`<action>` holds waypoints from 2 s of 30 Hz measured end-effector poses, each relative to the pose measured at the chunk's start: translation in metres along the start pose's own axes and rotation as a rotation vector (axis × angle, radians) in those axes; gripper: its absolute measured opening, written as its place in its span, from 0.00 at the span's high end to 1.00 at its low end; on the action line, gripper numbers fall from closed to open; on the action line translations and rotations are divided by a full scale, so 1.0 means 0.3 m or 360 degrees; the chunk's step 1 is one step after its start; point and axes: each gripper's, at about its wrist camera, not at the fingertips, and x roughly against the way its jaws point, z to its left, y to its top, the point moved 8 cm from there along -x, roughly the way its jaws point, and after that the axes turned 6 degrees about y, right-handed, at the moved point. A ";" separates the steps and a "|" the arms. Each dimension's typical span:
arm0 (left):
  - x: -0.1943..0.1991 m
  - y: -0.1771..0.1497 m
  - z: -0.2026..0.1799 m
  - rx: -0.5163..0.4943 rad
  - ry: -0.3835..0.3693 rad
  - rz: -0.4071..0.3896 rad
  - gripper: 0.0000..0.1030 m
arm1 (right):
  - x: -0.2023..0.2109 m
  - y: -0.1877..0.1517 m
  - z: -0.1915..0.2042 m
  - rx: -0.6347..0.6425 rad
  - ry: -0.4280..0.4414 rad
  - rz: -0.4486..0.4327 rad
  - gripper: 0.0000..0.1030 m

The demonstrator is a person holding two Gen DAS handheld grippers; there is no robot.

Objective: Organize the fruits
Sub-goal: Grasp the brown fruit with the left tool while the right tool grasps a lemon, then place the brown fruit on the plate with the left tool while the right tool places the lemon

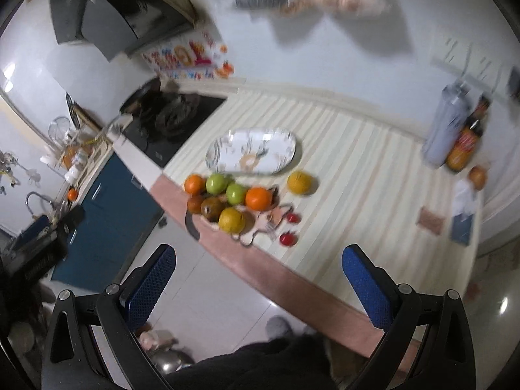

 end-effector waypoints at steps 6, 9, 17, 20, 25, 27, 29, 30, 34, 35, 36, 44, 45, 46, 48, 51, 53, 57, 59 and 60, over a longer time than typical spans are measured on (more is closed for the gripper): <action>-0.286 -0.047 0.052 -0.0051 0.0172 0.0229 0.00 | -0.347 -0.032 -0.033 -0.0051 0.0079 0.0158 0.02; -0.433 -0.087 0.065 -0.0066 0.0147 0.0389 0.00 | -0.529 -0.044 -0.048 -0.0110 0.0103 0.0245 0.12; -0.834 -0.176 0.020 0.0011 -0.0130 0.0824 0.01 | -0.999 -0.055 -0.001 -0.0195 0.0064 0.0481 0.21; -0.954 -0.199 -0.016 0.0054 -0.0270 0.0975 0.06 | -1.146 -0.062 0.009 -0.0241 0.0026 0.0581 0.22; -1.119 -0.227 -0.083 0.0149 -0.0496 0.1198 0.10 | -1.312 -0.068 0.036 -0.0241 -0.0017 0.0675 0.36; -1.162 -0.232 -0.124 0.0158 -0.0573 0.1257 0.10 | -1.338 -0.059 0.045 -0.0215 -0.0036 0.0656 0.36; -1.195 -0.238 -0.155 0.0170 -0.0625 0.1319 0.10 | -1.342 -0.057 0.040 -0.0192 -0.0095 0.0650 0.36; -1.209 -0.238 -0.167 0.0174 -0.0645 0.1337 0.13 | -1.330 -0.063 0.034 -0.0195 -0.0117 0.0659 0.36; -1.248 -0.245 -0.220 0.0173 -0.0698 0.1384 0.20 | -1.326 -0.072 0.008 -0.0224 -0.0143 0.0688 0.36; -1.255 -0.250 -0.229 0.0170 -0.0696 0.1391 0.26 | -1.331 -0.067 0.005 -0.0219 -0.0149 0.0686 0.36; -1.260 -0.257 -0.236 0.0168 -0.0701 0.1411 0.38 | -1.333 -0.061 0.003 -0.0220 -0.0146 0.0689 0.36; -1.258 -0.243 -0.265 0.0150 -0.0652 0.1326 0.49 | -1.346 -0.047 0.004 -0.0220 -0.0091 0.0708 0.36; -1.255 -0.242 -0.264 0.0138 -0.0631 0.1307 0.49 | -1.346 -0.046 0.004 -0.0221 -0.0085 0.0699 0.36; -1.254 -0.243 -0.259 0.0125 -0.0612 0.1293 0.49 | -1.343 -0.047 0.003 -0.0220 -0.0083 0.0690 0.36; -1.243 -0.238 -0.251 0.0087 -0.0576 0.1243 0.49 | -1.314 -0.062 -0.011 -0.0193 -0.0101 0.0678 0.37; -1.212 -0.218 -0.251 0.0031 -0.0560 0.1172 0.49 | -1.264 -0.075 -0.036 -0.0182 -0.0093 0.0670 0.37; -1.185 -0.205 -0.244 0.0007 -0.0559 0.1137 0.49 | -1.240 -0.068 -0.038 -0.0200 -0.0075 0.0659 0.37; -1.095 -0.119 -0.250 -0.0022 -0.0621 0.1034 0.49 | -1.143 0.011 -0.042 -0.0240 0.0003 0.0562 0.37; -1.054 -0.049 -0.258 -0.0018 -0.0676 0.0982 0.49 | -1.094 0.075 -0.054 -0.0257 0.0028 0.0495 0.37; -1.036 -0.001 -0.275 -0.0022 -0.0708 0.0949 0.49 | -1.071 0.131 -0.062 -0.0266 0.0035 0.0446 0.37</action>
